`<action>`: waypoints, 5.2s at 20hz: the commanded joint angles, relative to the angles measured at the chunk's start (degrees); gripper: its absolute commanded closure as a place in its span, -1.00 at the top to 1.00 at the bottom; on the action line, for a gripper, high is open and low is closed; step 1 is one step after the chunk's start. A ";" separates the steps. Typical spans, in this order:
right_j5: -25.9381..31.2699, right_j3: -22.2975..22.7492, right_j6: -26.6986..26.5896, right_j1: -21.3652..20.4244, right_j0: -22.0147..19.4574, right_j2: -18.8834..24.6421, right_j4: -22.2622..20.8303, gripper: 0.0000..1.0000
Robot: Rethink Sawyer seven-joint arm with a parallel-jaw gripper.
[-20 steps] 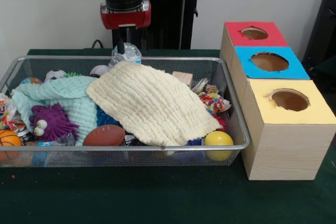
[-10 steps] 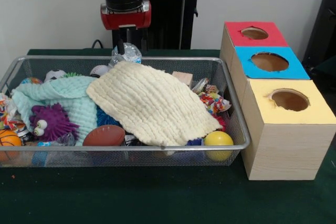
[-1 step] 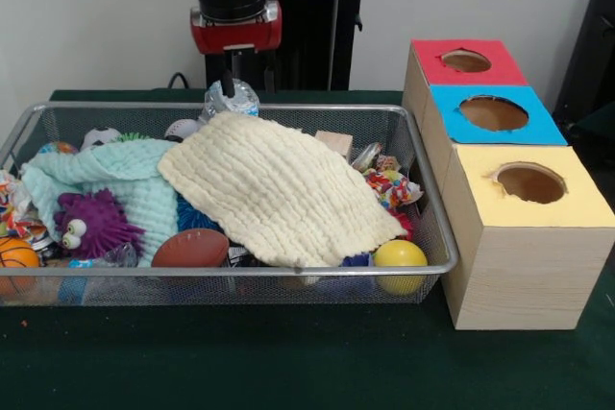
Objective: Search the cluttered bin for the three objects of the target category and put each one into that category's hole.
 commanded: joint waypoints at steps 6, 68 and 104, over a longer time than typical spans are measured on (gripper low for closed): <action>-3.55 5.77 10.40 -0.16 1.45 -1.85 3.34 1.00; 1.05 3.66 -6.71 -1.97 -2.16 2.08 -4.67 1.00; -5.49 -0.92 -3.57 10.21 -4.26 1.34 -15.28 1.00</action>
